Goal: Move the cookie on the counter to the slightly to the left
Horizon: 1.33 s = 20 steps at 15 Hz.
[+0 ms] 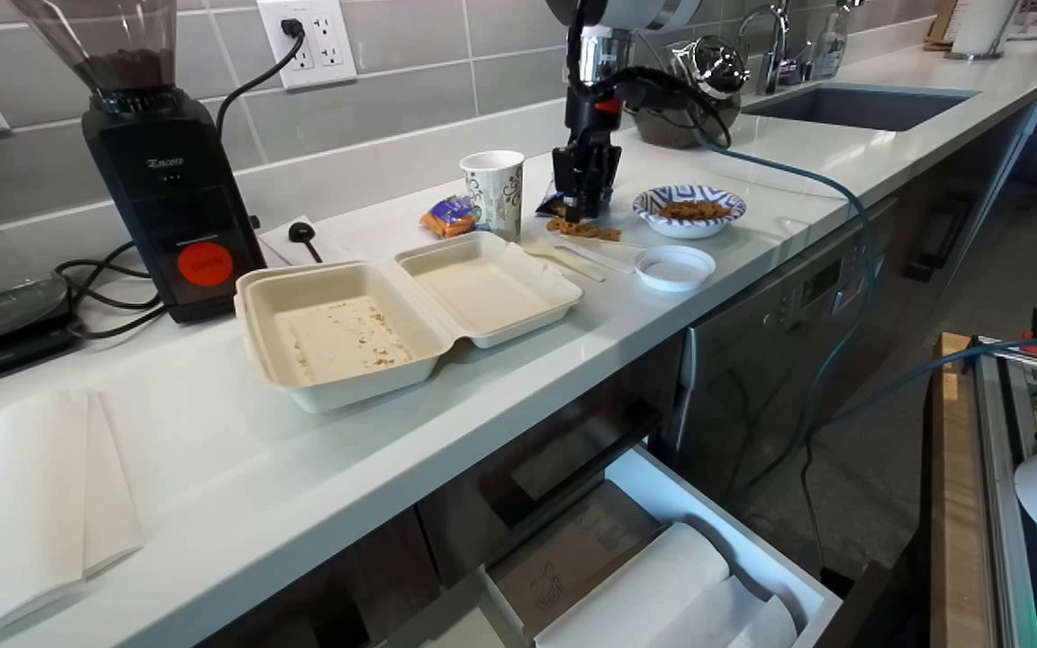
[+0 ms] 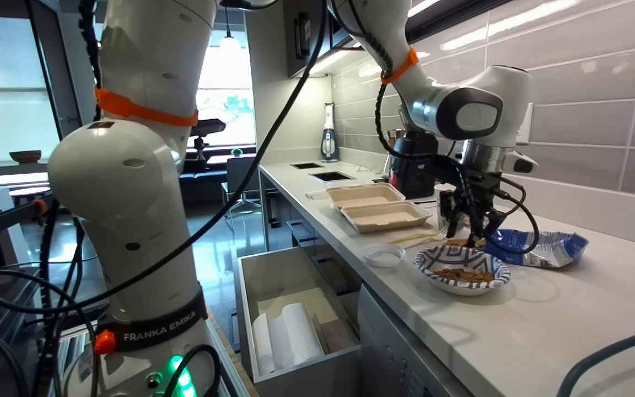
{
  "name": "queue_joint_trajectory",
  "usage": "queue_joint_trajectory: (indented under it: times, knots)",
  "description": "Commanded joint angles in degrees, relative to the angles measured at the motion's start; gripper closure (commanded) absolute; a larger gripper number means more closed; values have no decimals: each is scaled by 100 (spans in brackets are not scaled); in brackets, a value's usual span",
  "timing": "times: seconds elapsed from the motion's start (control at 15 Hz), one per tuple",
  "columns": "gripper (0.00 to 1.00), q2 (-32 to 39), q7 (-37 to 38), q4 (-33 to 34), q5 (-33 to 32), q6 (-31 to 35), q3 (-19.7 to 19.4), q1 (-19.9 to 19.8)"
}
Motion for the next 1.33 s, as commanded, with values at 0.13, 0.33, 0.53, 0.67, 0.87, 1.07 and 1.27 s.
queue_joint_trajectory:
  times: [0.13,0.33,0.53,0.67,0.87,1.07,1.27]
  knots:
    - [58,-143,111,-143,-127,-18,0,118]
    - [58,-173,266,-165,-280,29,-31,221]
    - [60,-208,455,-182,-469,56,-57,307]
    - [59,-225,586,-190,-611,78,-74,353]
    - [59,-247,789,-200,-823,103,-98,415]
    - [57,-226,948,-203,-974,119,-93,455]
    - [51,-210,1099,-191,-1097,134,-102,502]
